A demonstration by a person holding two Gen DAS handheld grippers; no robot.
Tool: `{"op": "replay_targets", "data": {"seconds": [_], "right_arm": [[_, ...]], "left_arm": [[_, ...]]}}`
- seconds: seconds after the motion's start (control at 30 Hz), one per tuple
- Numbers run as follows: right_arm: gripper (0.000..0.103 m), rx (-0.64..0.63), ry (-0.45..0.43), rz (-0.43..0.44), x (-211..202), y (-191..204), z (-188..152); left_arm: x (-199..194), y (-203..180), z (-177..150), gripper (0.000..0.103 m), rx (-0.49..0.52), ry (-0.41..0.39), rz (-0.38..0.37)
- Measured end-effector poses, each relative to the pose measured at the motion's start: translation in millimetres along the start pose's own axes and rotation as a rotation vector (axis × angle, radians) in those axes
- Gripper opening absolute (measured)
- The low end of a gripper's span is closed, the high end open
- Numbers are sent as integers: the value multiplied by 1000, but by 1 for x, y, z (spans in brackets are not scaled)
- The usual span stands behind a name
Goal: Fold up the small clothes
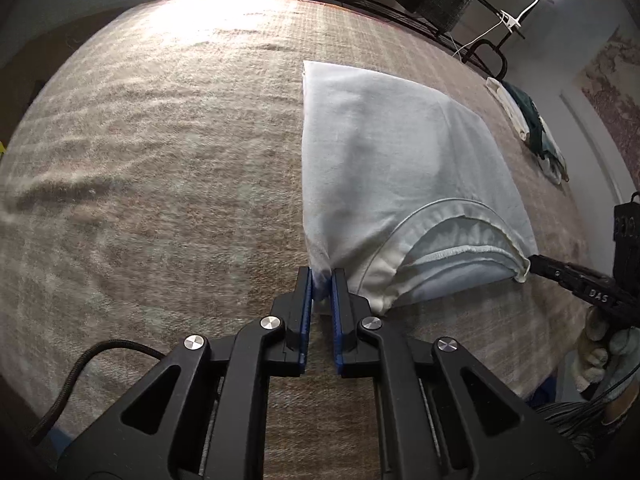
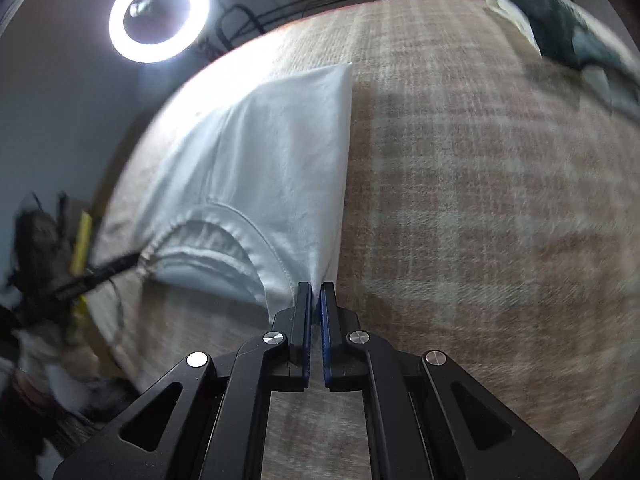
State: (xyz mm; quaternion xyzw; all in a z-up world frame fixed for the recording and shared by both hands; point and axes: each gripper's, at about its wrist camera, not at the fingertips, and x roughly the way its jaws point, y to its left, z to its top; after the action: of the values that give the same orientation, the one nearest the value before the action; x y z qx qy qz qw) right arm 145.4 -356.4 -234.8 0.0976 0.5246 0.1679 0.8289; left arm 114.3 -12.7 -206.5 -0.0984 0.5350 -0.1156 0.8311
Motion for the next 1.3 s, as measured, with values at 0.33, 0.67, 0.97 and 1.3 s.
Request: {"op": "replay_targets", "data": {"seconds": [0.33,0.67,0.97,1.3], "right_arm": [[5,-98,-149,-18,-36,29,51],[5,-181,-225,33,16,78,108],[5,-186,-145,-4,73,77,133],[5,-193,-101,-25,94,68,134]], "left_arm": [[-49,-9,46,15,-12,-163,26],[10,-42,100,15,-6,-188,8],[57,-32,114,15,-6,-113,37],[70,-28,107,15,33,-64,66]]}}
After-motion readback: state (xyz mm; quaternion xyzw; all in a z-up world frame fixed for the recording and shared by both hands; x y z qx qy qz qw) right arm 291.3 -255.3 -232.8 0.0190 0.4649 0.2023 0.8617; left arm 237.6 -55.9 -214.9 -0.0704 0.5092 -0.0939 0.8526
